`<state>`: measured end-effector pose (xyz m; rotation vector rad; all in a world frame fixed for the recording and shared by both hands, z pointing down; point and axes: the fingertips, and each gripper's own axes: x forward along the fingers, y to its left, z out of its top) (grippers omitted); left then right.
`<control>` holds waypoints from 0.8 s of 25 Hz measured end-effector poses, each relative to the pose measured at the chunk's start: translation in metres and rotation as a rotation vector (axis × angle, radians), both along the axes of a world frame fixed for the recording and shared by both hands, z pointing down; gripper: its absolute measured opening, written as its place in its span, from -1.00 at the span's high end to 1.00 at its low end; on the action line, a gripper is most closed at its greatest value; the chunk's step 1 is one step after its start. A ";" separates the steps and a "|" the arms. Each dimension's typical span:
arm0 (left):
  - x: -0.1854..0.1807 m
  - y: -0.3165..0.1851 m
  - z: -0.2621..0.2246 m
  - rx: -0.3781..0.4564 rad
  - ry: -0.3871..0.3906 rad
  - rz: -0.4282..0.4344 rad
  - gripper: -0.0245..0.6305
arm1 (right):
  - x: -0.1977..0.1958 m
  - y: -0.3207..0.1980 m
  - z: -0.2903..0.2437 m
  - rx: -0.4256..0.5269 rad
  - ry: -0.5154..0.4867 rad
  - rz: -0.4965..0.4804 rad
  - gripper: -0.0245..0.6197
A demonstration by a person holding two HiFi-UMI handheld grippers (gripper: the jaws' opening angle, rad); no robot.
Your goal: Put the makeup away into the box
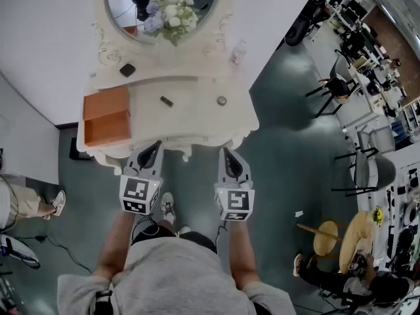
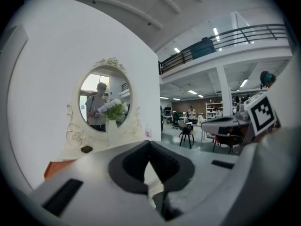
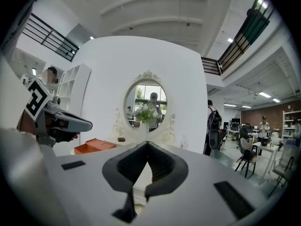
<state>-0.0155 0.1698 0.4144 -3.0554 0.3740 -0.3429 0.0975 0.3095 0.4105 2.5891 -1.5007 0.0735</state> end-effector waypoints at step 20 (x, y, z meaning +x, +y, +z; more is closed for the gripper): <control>0.069 -0.157 0.021 -0.043 -0.046 -0.069 0.92 | 0.074 -0.178 0.017 -0.074 -0.033 -0.097 0.89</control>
